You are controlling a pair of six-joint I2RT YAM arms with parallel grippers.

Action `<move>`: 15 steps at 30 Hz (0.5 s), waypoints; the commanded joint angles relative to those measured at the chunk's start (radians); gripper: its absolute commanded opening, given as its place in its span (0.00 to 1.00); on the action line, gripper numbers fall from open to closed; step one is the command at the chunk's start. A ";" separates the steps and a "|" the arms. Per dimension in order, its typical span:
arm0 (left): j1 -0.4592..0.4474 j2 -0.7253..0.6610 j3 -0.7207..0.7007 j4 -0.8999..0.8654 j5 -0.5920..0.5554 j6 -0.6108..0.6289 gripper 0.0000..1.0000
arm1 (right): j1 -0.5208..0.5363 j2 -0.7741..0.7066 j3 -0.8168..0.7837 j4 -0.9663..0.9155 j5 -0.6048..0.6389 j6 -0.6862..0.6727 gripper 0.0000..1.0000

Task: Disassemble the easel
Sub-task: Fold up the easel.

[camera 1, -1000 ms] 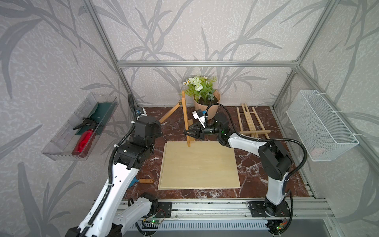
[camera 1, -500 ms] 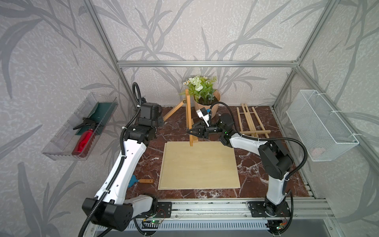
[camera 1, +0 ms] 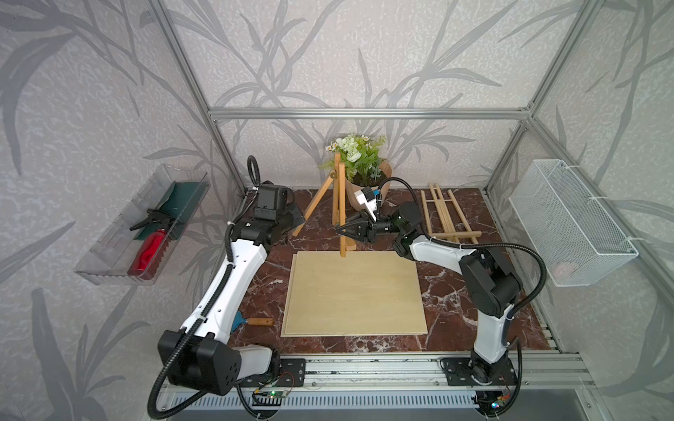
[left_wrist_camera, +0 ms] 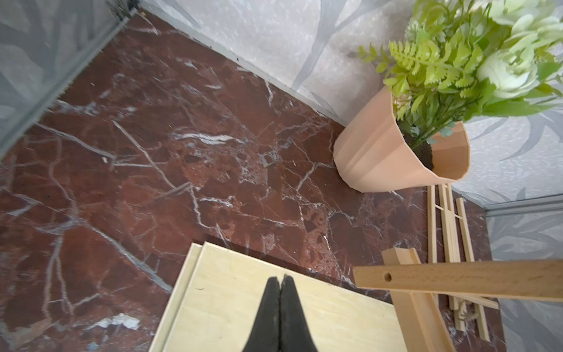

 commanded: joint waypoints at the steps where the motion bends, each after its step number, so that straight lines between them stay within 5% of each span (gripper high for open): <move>1: -0.055 0.032 -0.013 0.051 0.067 -0.068 0.00 | 0.001 -0.011 0.035 0.082 0.012 -0.033 0.00; 15: -0.204 0.097 -0.080 0.293 0.099 -0.241 0.00 | 0.001 0.001 0.042 0.076 0.021 -0.033 0.00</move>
